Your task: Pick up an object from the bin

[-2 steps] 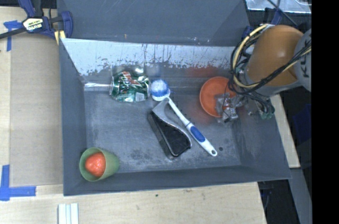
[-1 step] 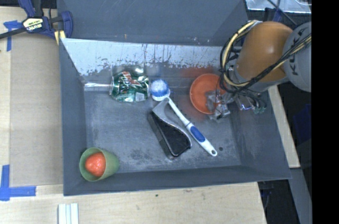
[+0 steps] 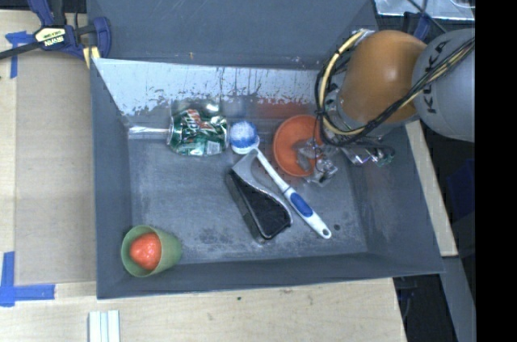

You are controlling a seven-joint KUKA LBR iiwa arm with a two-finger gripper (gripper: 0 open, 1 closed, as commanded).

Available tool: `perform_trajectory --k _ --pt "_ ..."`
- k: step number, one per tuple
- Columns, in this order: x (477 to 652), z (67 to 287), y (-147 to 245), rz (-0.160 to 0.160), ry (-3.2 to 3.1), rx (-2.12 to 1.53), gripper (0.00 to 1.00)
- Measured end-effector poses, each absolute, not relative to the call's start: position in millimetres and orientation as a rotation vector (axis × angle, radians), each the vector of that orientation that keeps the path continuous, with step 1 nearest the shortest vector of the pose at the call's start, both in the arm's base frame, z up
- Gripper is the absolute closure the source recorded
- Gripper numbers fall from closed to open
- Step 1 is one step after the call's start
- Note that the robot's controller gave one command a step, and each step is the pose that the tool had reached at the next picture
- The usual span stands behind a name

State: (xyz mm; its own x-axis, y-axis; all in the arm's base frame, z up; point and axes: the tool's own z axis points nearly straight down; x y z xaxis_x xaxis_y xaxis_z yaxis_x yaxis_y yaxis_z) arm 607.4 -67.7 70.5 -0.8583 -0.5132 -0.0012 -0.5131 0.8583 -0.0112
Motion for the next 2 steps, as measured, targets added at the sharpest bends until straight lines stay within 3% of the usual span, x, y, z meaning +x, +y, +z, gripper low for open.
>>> perform_trajectory --k 1,2 --pt "555.5 116 -64 -0.012 2.883 -1.251 1.00" --pt "602.7 87 24 -0.023 2.920 -1.151 1.00"
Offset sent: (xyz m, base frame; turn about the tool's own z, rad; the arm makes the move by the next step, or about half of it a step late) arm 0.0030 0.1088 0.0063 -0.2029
